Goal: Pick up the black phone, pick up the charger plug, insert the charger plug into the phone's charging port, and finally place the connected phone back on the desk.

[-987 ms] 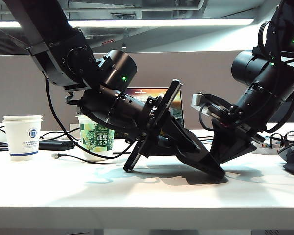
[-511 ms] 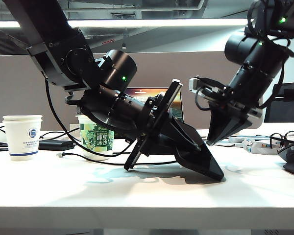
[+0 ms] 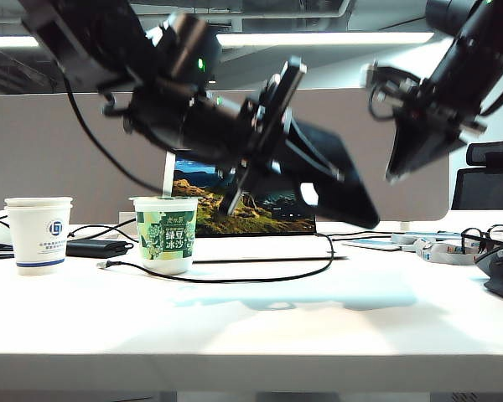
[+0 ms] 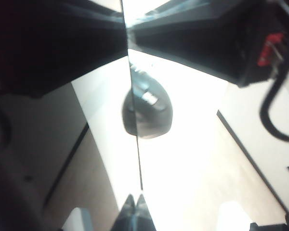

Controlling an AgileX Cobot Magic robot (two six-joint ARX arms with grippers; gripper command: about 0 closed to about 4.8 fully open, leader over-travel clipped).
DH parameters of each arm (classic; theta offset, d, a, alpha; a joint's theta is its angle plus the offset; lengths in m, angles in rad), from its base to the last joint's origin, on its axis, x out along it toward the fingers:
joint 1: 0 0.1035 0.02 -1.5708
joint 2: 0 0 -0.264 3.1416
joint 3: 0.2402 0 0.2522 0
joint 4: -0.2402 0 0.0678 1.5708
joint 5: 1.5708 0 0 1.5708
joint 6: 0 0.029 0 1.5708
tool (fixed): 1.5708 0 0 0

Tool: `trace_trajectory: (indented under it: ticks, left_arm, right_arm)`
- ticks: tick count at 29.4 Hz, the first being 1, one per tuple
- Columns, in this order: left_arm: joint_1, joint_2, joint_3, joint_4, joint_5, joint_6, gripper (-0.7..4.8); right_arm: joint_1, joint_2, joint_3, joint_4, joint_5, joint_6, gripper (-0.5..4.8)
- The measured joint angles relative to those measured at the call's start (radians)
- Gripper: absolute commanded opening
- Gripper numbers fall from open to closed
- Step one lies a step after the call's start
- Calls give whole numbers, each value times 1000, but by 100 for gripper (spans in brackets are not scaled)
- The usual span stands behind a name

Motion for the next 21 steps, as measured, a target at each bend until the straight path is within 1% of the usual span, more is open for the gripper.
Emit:
trace_trajectory:
  ticks: [6,8,12,15,21]
  left_arm:
    - [-8,-74,0,-10,0,72,-6]
    - [-9,-101,0,-27,0,114,-6]
    - [-11,-168,0,-42,-18,231,-6]
    - [-11,-207,0,-58,-39,292,-6]
    - [-11,-272,0,-71,-43,407,-6]
  right_arm:
    - [-10,-97,0,0,0,0,-1]
    - [-11,-137,0,1,1,0,-1]
    - [-10,-203,0,1,-2,-19,-1]
    - [-10,-248,0,0,-2,-37,-1]
    - [-10,-337,0,0,-3,-43,-1]
